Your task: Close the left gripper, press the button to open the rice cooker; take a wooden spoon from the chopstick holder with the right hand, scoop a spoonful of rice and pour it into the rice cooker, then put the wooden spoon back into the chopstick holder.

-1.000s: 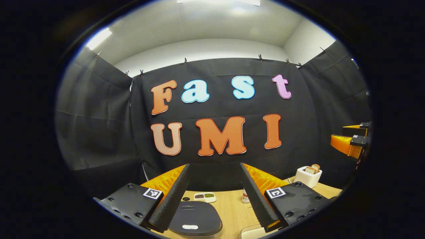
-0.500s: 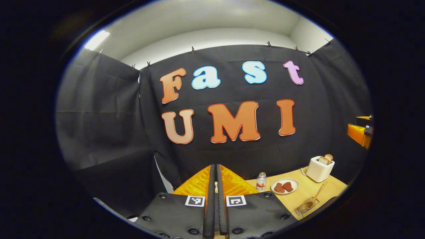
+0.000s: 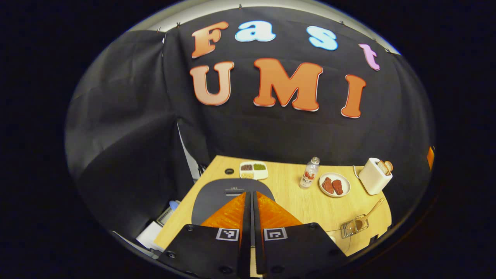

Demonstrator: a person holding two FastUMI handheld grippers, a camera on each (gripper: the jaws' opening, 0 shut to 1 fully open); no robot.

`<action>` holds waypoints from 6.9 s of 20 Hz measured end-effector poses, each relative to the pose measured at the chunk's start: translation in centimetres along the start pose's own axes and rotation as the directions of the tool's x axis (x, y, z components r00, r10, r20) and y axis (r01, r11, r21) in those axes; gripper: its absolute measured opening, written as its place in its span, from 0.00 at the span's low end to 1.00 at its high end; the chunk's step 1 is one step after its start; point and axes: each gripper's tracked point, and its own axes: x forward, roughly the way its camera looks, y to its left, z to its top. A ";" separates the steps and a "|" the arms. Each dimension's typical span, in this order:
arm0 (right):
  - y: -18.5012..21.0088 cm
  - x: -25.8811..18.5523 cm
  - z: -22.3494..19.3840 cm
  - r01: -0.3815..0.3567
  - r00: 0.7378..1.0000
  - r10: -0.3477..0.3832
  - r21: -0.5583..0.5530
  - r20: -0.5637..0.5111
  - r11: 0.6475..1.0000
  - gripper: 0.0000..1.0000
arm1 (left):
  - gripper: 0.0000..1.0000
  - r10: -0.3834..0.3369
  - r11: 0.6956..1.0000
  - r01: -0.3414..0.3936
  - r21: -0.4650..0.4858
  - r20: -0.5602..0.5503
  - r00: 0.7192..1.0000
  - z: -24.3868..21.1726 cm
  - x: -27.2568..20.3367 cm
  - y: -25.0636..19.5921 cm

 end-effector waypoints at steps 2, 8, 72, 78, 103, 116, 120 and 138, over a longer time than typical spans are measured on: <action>-0.5 0.1 -0.7 0.008 1.000 -0.008 -0.001 -0.015 1.000 0.95 | 0.14 -0.036 0.996 0.025 -0.083 -0.132 0.991 -2.1 2.1 0.2; -2.3 0.4 -3.7 0.053 0.995 -0.053 -0.009 -0.079 0.999 0.95 | 0.06 -0.047 0.986 -0.021 -0.168 -0.392 0.919 -7.4 5.1 2.8; -2.7 4.7 -26.1 0.138 0.836 0.122 0.420 -0.535 0.897 0.10 | 0.83 0.118 0.985 -0.151 0.079 0.329 0.937 -1.9 -6.2 2.2; 1.6 2.1 -18.6 0.052 0.883 0.173 0.459 -0.436 0.887 0.10 | 1.00 0.117 0.975 -0.181 0.126 0.397 0.910 -1.8 -7.0 3.0; 16.3 -1.3 -30.1 -0.223 0.896 0.085 -0.278 -0.435 0.934 0.08 | 0.94 0.000 0.980 -0.053 0.191 0.269 0.963 -5.7 -4.5 6.1; 17.2 -1.9 -31.0 -0.036 0.908 0.064 0.075 -0.414 0.996 0.07 | 0.94 -0.021 0.975 -0.025 0.221 0.205 0.978 -7.4 -3.7 6.2; 16.9 -1.4 -31.1 0.042 0.896 0.080 0.263 -0.437 0.964 0.07 | 1.00 -0.038 0.972 -0.009 0.233 0.194 0.980 -7.7 -3.3 6.3; 20.1 -1.1 -31.3 0.105 0.845 0.257 0.616 -0.469 0.781 0.07 | 1.00 -0.046 0.976 0.013 0.218 0.148 0.988 -8.6 -2.1 7.9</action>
